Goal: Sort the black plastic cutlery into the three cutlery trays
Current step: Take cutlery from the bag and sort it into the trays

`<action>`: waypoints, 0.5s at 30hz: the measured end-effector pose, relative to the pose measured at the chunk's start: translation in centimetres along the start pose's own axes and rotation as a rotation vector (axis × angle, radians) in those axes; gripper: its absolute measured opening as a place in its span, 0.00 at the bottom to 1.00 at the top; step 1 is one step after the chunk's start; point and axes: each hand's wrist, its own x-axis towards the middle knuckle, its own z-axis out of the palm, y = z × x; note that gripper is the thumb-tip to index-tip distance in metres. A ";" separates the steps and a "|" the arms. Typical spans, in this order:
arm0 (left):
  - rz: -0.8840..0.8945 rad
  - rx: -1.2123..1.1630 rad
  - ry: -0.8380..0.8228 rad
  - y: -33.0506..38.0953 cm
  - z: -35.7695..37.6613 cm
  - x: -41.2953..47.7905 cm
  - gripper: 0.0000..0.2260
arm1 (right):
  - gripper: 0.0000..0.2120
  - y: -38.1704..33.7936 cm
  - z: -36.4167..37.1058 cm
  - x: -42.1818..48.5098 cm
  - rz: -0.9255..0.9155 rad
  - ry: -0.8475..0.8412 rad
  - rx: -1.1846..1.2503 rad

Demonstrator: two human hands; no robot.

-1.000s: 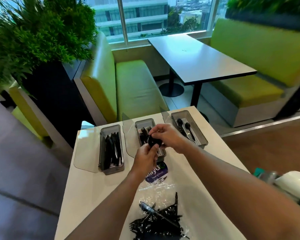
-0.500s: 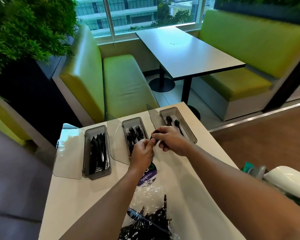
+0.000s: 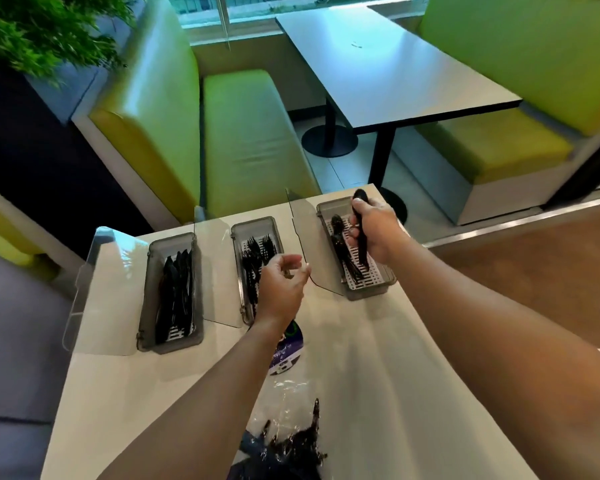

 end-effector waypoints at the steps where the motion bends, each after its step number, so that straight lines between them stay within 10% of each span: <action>1: -0.036 -0.033 -0.022 -0.3 0.2 0.2 0.08 | 0.08 0.5 -0.4 0.9 0.037 0.016 -0.097; 6: -0.128 -0.119 -0.079 -1.0 1.0 0.6 0.09 | 0.11 3.9 -1.9 4.2 0.197 0.061 -0.419; 15: -0.158 -0.086 -0.173 0.2 -1.6 -1.1 0.07 | 0.17 4.5 -2.0 1.8 -0.111 0.127 -0.565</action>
